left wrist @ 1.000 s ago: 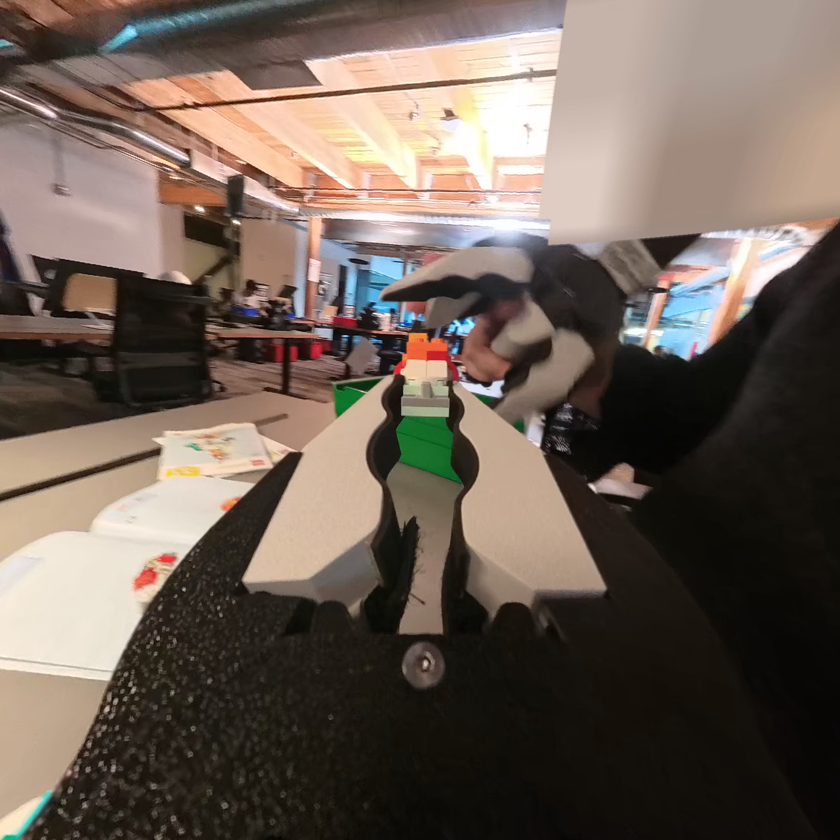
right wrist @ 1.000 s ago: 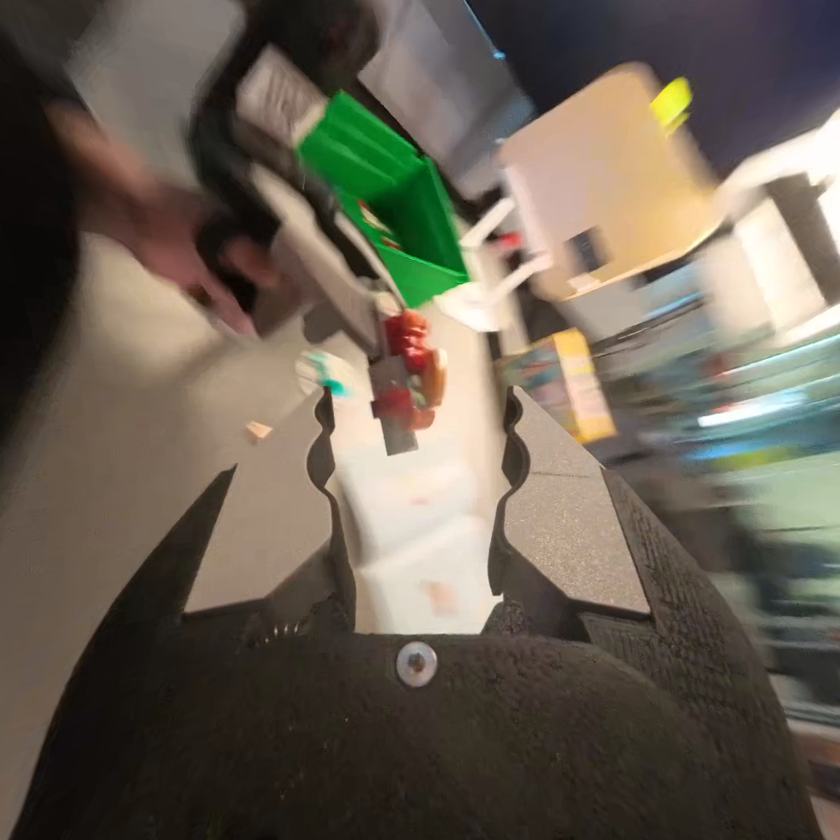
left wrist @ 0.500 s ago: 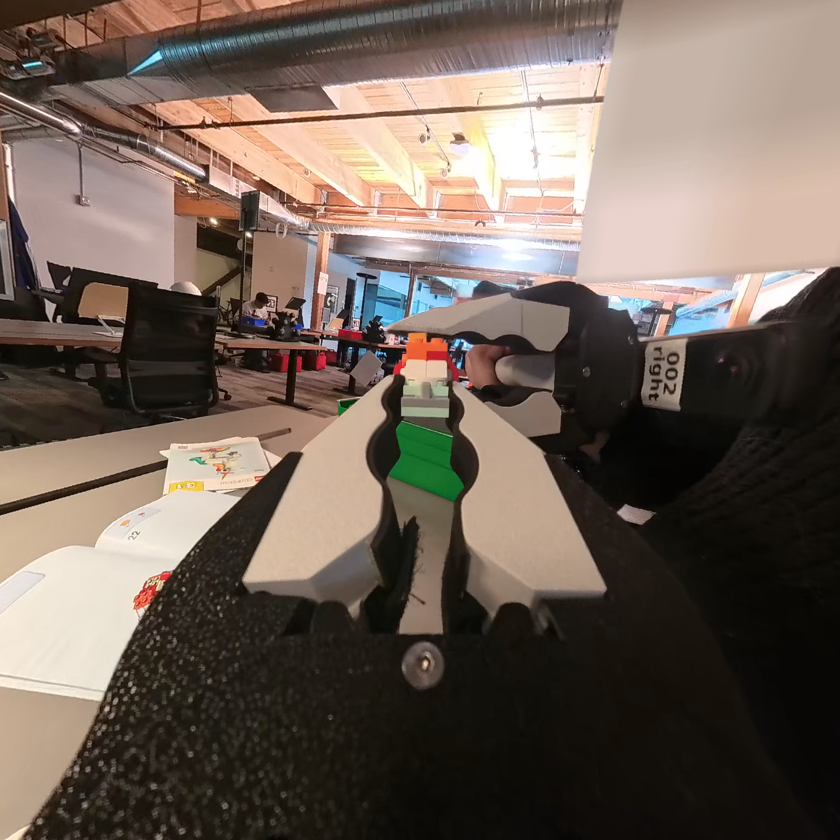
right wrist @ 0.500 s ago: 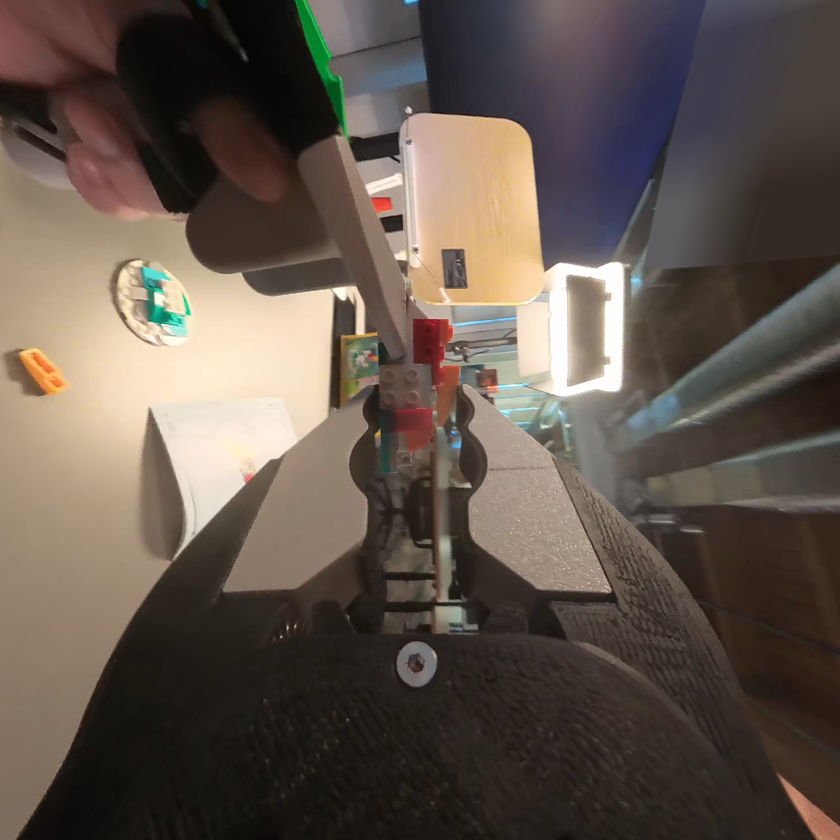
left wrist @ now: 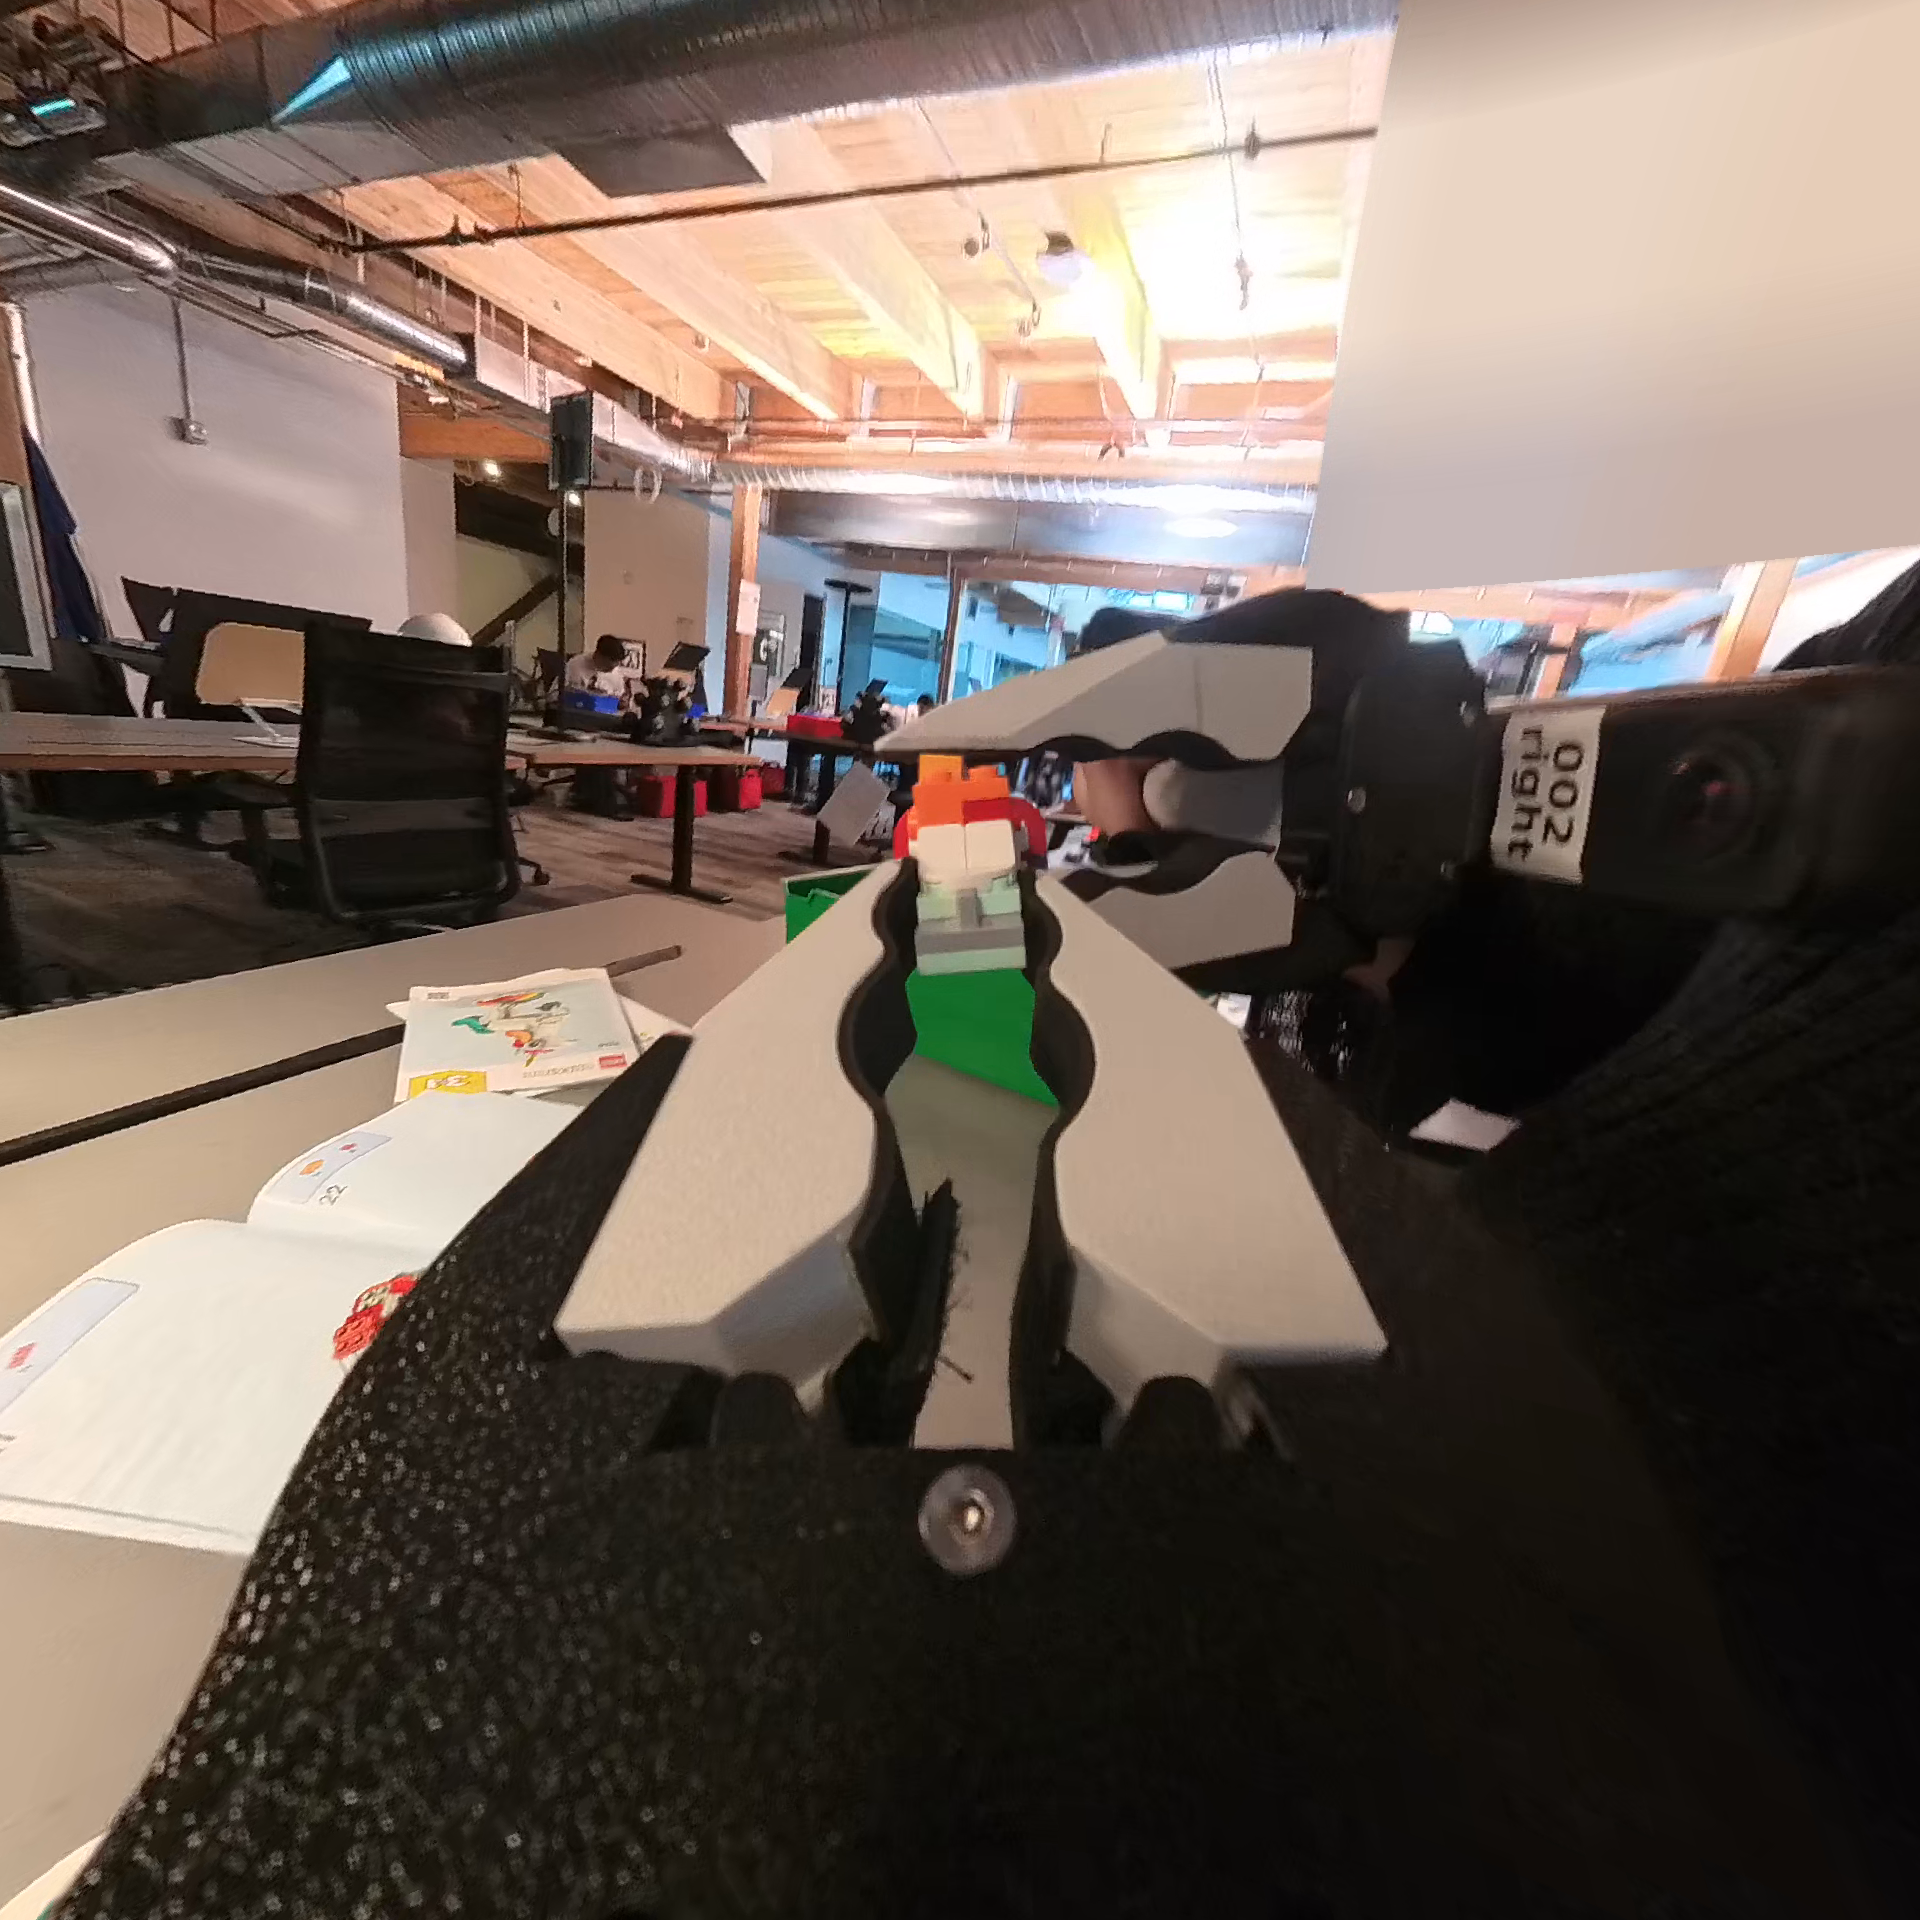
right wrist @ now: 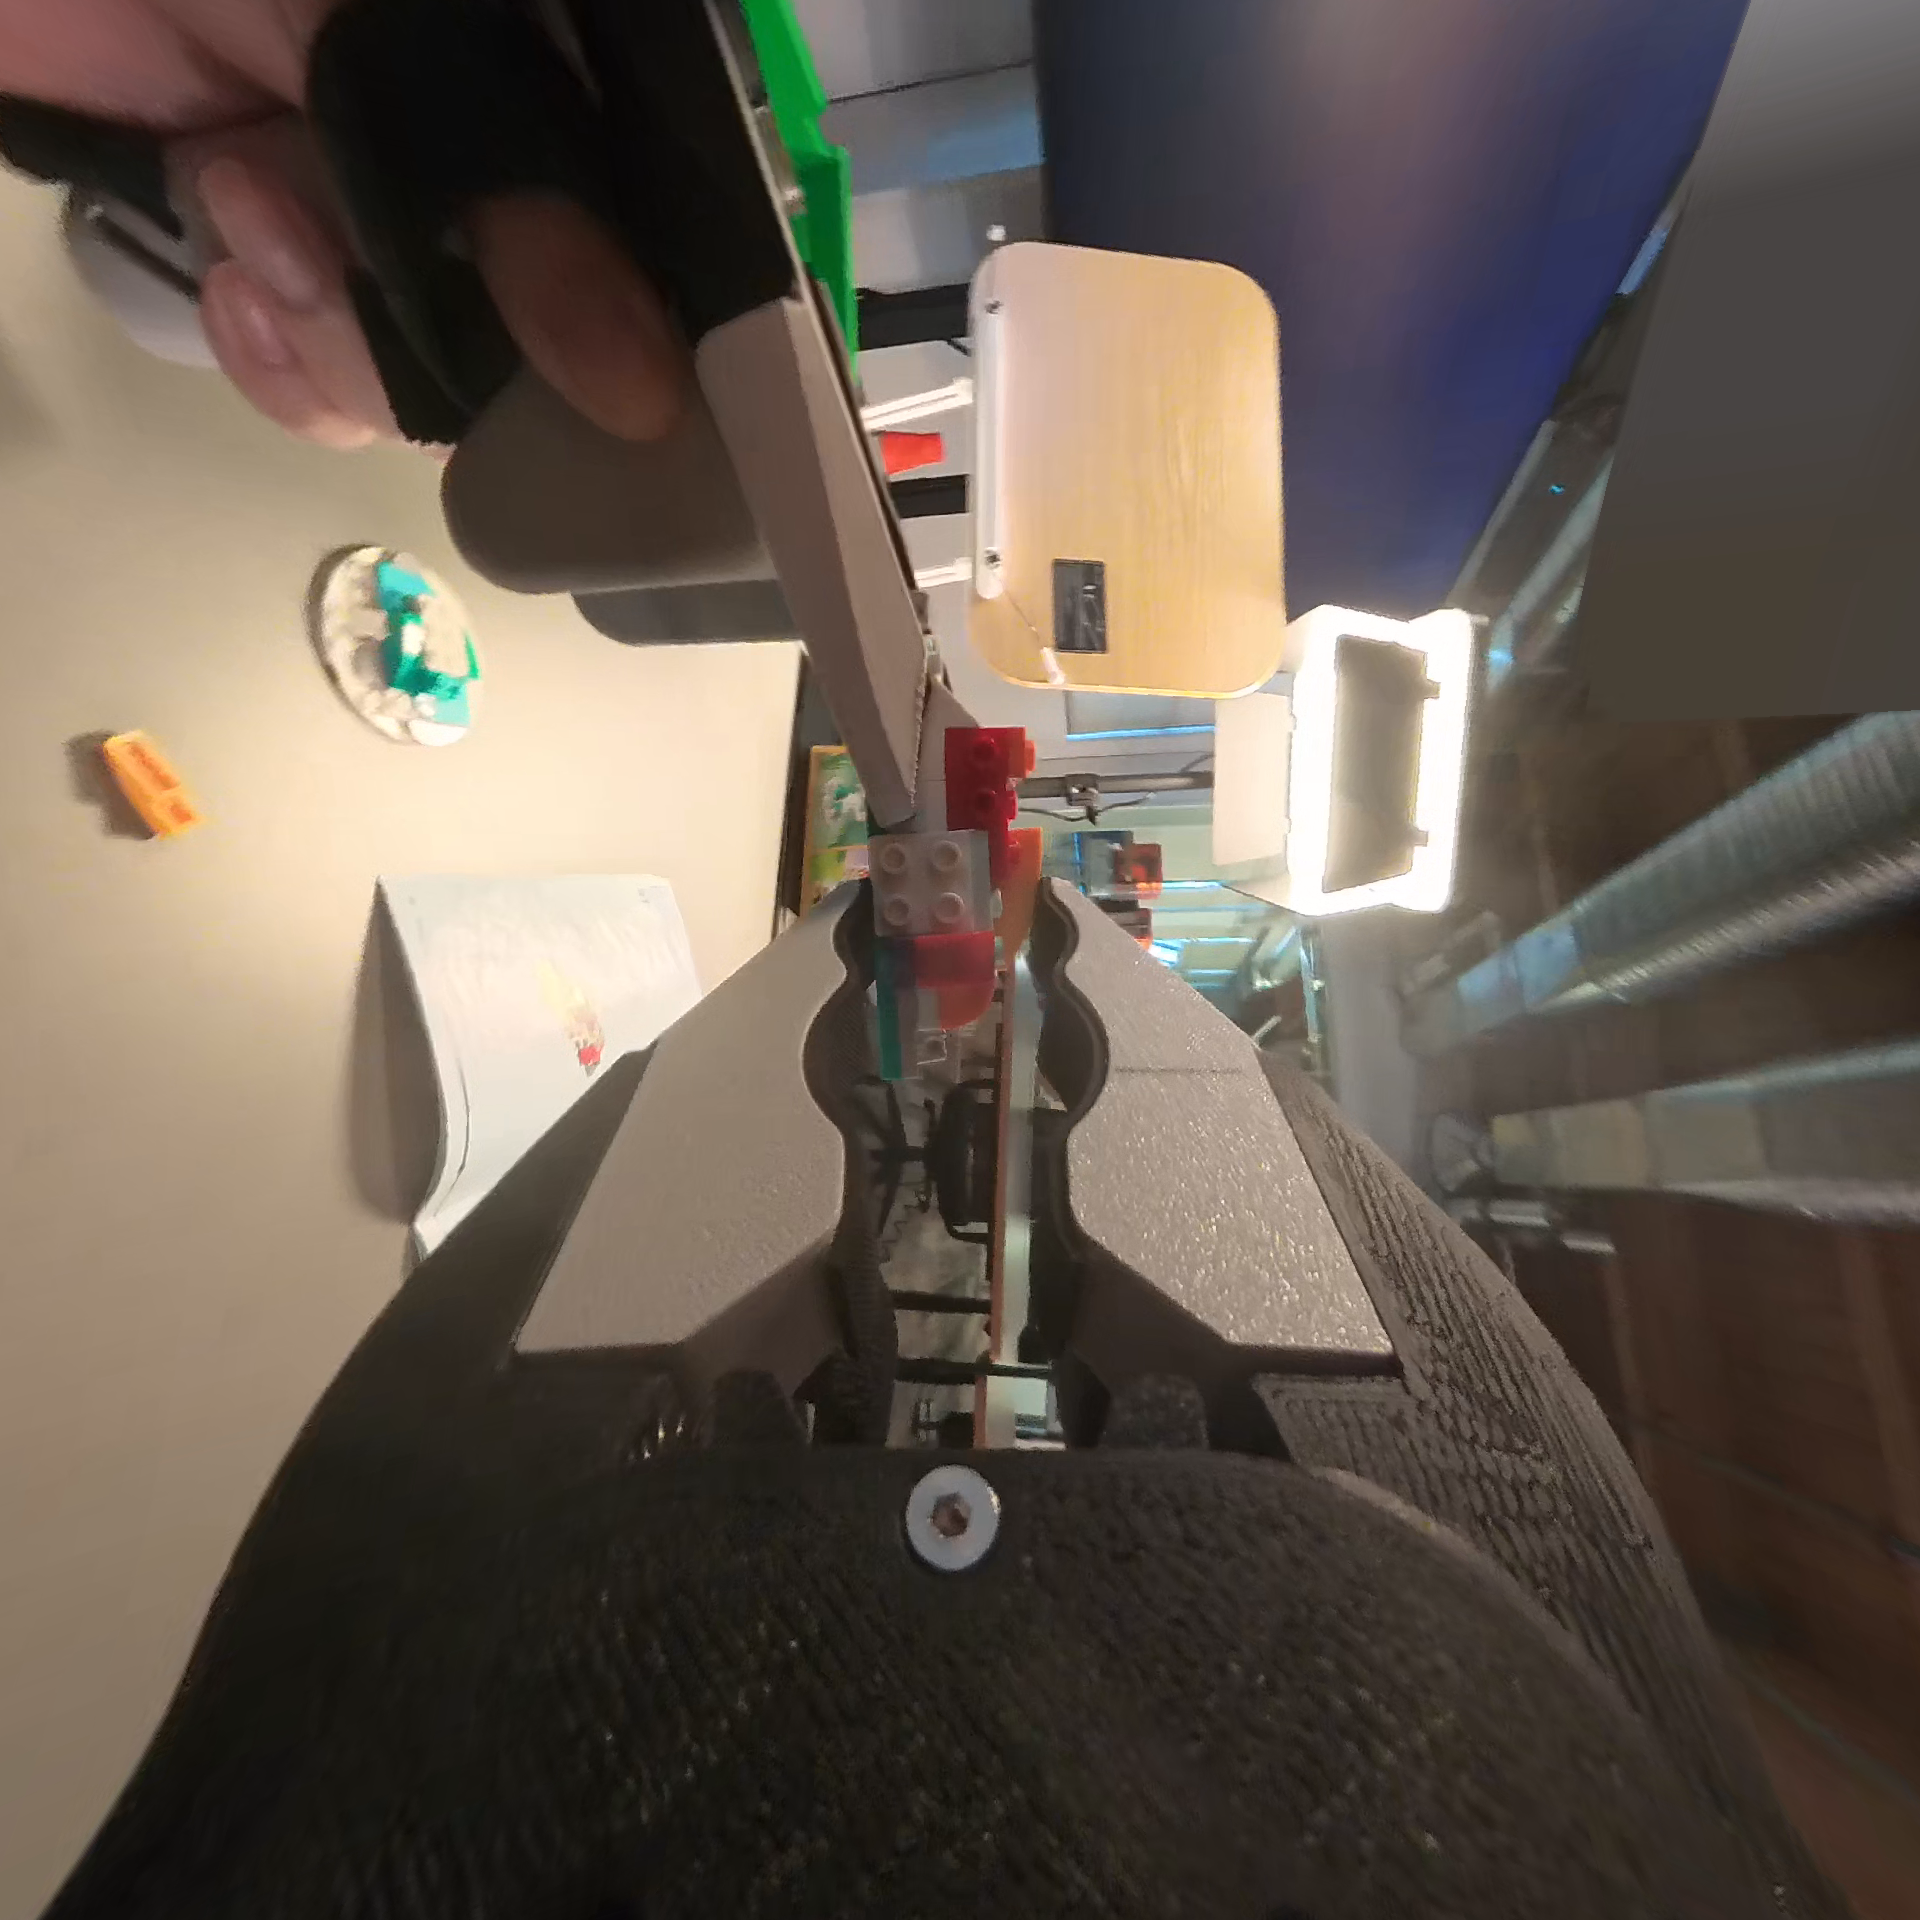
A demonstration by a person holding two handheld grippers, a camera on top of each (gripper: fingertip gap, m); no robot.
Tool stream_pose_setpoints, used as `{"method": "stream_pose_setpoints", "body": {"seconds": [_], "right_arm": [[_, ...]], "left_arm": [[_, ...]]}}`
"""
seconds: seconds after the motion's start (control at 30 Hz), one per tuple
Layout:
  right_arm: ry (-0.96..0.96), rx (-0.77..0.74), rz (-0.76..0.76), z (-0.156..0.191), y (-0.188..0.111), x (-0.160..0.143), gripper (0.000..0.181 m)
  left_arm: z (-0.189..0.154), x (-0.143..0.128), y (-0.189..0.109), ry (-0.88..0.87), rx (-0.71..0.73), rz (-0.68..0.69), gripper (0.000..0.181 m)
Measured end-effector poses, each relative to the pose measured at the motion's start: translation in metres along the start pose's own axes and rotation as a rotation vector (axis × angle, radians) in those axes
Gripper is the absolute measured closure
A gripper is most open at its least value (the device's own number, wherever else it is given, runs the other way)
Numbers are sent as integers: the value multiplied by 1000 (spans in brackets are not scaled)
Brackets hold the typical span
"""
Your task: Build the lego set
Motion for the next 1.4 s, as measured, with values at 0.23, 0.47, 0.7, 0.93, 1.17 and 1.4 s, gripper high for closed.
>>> {"method": "stream_pose_setpoints", "body": {"seconds": [0.23,0.47,0.7,0.93,1.17,1.4], "right_arm": [[9,17,-4,5,0,-5,152],[56,-11,-18,7,-1,-7,144],[13,-11,-44,10,-3,-4,149],[37,49,-55,7,-5,-5,151],[49,103,-45,10,-5,-8,151],[540,204,-105,3,-2,-20,122]], "left_arm": [[1,-4,3,-13,6,35,166],[0,-4,5,-1,19,69,166],[-4,-3,7,31,3,95,166],[-9,-2,8,89,14,110,166],[-8,-7,10,77,5,133,166],[7,-18,-5,-4,87,113,166]]}}
Point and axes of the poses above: each gripper's, where its closed fingertips meet, y out along the fingers, x out of its top, z = x × y across the jaws, the point moved 9 cm from there along -y, back along the fingers, and after that the axes turned 9 degrees about z, right-handed, at the moved point
